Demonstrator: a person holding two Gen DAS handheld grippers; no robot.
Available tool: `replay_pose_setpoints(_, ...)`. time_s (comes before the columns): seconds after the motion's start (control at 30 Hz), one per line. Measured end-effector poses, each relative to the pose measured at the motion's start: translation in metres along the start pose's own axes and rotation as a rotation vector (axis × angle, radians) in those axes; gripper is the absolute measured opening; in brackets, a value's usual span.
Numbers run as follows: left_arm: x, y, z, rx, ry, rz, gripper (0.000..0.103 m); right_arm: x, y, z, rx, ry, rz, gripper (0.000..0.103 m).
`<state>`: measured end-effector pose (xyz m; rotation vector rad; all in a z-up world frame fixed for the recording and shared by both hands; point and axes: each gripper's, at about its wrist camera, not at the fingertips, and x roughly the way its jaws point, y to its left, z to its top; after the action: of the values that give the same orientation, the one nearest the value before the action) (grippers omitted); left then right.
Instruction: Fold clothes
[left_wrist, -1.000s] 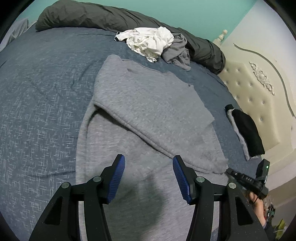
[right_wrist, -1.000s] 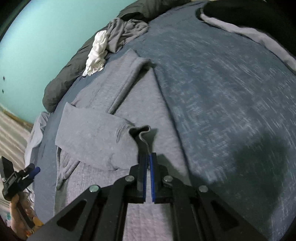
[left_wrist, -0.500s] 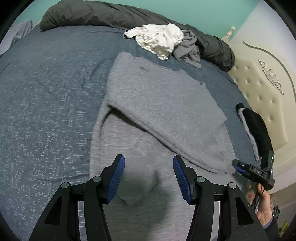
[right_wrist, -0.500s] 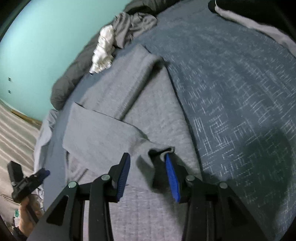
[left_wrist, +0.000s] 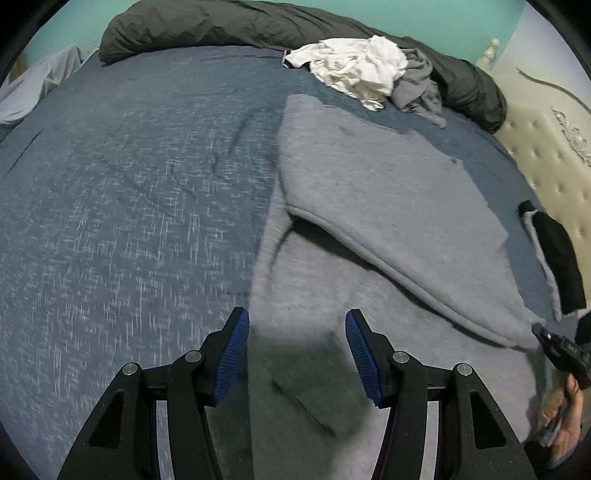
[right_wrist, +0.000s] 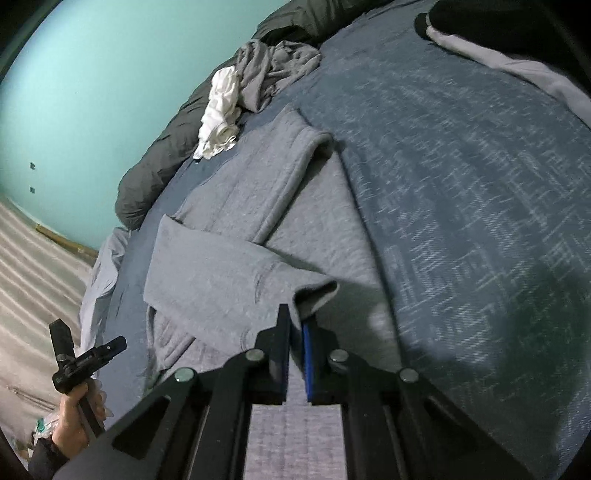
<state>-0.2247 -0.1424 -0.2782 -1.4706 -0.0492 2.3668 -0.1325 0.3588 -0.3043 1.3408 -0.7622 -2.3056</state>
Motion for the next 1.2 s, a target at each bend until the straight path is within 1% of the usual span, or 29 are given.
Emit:
replay_pose_setpoints(0.17, 0.024, -0.001, 0.02, 0.041, 0.01, 0.063, 0.058, 0.004, -0.01, -0.003, 0.022, 0.011, -0.014, 0.005)
replay_pose_setpoints(0.27, 0.04, -0.005, 0.03, 0.088, 0.019, 0.102, 0.058, -0.004, -0.009, -0.001, 0.011, -0.026, -0.033, 0.005)
replay_pose_setpoints(0.37, 0.055, -0.012, 0.037, 0.141, 0.028, 0.123, 0.058, -0.01, -0.009, 0.001, -0.006, -0.054, -0.055, 0.005)
replay_pose_setpoints(0.47, 0.069, -0.016, 0.043, 0.181, 0.034, 0.138, 0.058, -0.007, -0.011, 0.0, -0.003, -0.038, -0.05, 0.005)
replay_pose_setpoints(0.53, 0.076, -0.017, 0.045, 0.201, 0.031, 0.158, 0.056, -0.004, -0.013, 0.0, 0.004, -0.029, -0.045, 0.005)
replay_pose_setpoints(0.57, 0.079, -0.017, 0.047, 0.212, 0.029, 0.173, 0.047, -0.003, -0.014, 0.0, 0.006, -0.027, -0.045, 0.005)
replay_pose_setpoints(0.6, 0.081, -0.015, 0.048, 0.219, 0.027, 0.185, 0.03, -0.003, -0.015, 0.0, 0.007, -0.026, -0.045, 0.005)
replay_pose_setpoints(0.67, 0.083, -0.01, 0.051, 0.218, 0.018, 0.197, 0.015, -0.003, -0.015, 0.001, 0.004, -0.026, -0.047, 0.005)
replay_pose_setpoints(0.77, 0.08, -0.002, 0.053, 0.215, -0.003, 0.183, 0.005, -0.001, -0.012, 0.001, -0.003, -0.022, -0.047, 0.005)
replay_pose_setpoints(0.83, 0.072, 0.005, 0.055, 0.2, -0.032, 0.169, 0.004, 0.0, -0.011, 0.001, -0.006, -0.021, -0.047, 0.005)
replay_pose_setpoints(0.9, 0.063, 0.02, 0.057, 0.134, -0.066, 0.131, 0.004, 0.0, -0.011, 0.002, -0.005, -0.02, -0.047, 0.005)
replay_pose_setpoints(0.93, 0.061, 0.03, 0.057, 0.086, -0.074, 0.1, 0.004, 0.0, -0.011, 0.001, -0.006, -0.019, -0.047, 0.005)
replay_pose_setpoints(1.0, 0.064, 0.051, 0.054, -0.022, -0.055, 0.03, 0.004, 0.0, -0.011, 0.001, -0.008, -0.016, -0.049, 0.005)
replay_pose_setpoints(1.03, 0.066, 0.057, 0.051, -0.047, -0.046, 0.018, 0.006, 0.001, -0.011, 0.001, -0.007, -0.014, -0.049, 0.005)
replay_pose_setpoints(1.1, 0.066, 0.055, 0.045, -0.012, -0.047, 0.059, 0.01, 0.002, -0.012, 0.0, -0.002, -0.009, -0.049, 0.005)
replay_pose_setpoints(1.17, 0.064, 0.043, 0.042, 0.057, -0.052, 0.101, 0.013, 0.003, -0.012, -0.001, 0.0, -0.007, -0.048, 0.005)
replay_pose_setpoints(1.2, 0.063, 0.039, 0.042, 0.083, -0.054, 0.114, 0.018, 0.003, -0.012, -0.001, -0.001, -0.006, -0.048, 0.005)
